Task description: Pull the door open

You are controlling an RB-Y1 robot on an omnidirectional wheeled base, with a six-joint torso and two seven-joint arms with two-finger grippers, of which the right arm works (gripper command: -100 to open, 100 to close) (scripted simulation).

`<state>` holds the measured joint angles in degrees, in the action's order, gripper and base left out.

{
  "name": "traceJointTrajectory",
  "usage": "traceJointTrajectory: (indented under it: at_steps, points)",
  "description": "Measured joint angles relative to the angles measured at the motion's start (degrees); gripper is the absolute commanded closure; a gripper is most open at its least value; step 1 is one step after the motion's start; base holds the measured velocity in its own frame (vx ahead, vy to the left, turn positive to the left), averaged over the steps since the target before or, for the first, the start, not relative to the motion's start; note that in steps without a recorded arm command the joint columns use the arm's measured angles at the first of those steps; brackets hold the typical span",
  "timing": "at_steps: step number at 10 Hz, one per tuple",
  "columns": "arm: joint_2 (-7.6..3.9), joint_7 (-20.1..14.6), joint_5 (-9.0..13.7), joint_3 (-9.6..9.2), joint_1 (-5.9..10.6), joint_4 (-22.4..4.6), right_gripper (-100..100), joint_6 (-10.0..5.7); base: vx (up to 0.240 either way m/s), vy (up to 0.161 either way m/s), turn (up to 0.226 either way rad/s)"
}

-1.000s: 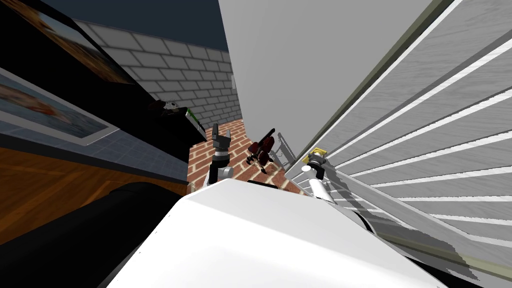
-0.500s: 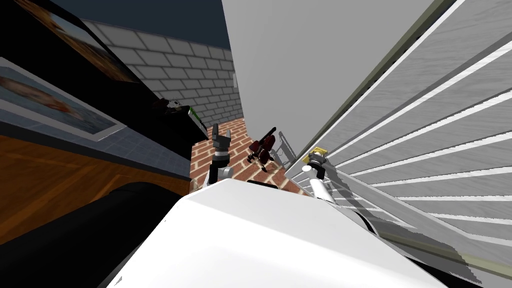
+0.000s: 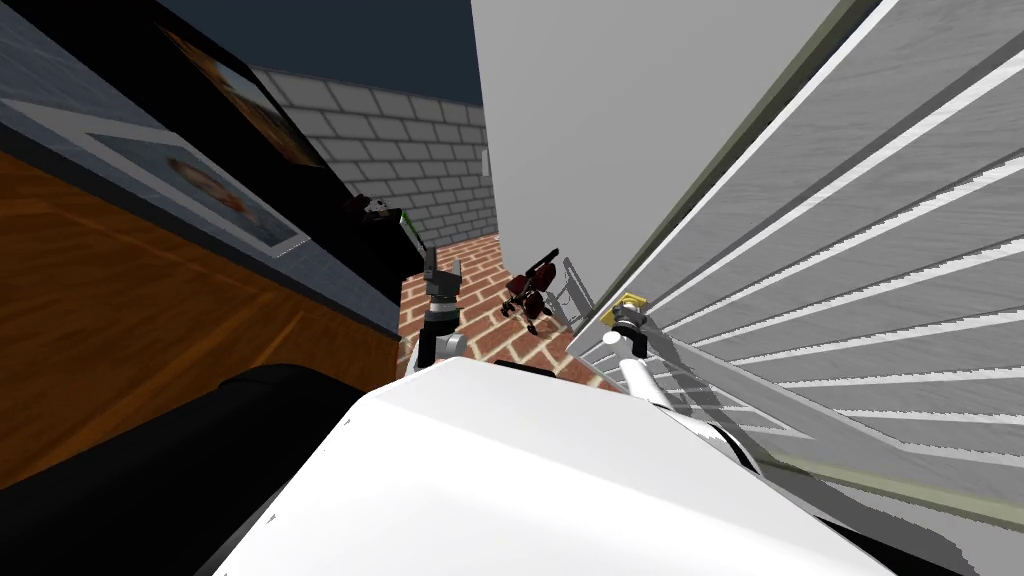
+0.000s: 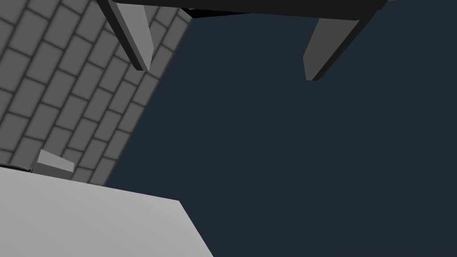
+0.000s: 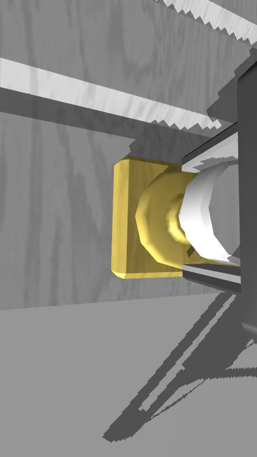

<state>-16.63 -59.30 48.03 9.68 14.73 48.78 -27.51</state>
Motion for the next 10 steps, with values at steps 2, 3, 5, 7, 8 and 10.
traceJointTrajectory:
  at_steps: [2, 3, 5, 7, 8, 10]
  points:
    - [-0.5, -1.8, -0.2, -1.74, -0.22, 0.2, 100, 0.26, -0.181, 0.0, 0.061]
    - [-0.34, -1.9, -0.2, -1.95, -0.39, 0.1, 100, 0.41, -0.165, -0.021, 0.078]
    - [-0.72, -2.6, -0.4, -2.74, -0.47, 0.6, 100, 0.68, -0.214, -0.046, 0.11]
    - [-1.31, -3.8, -0.7, -4.04, -0.51, 0.9, 100, 0.59, -0.256, -0.017, 0.111]
    - [-1.54, -4.5, -0.9, -4.84, -0.7, 1.0, 100, 0.66, -0.211, -0.051, 0.11]
    - [-1.77, -5.3, -1.2, -6.07, -1.19, 1.7, 100, 1.14, -0.227, -0.031, 0.107]
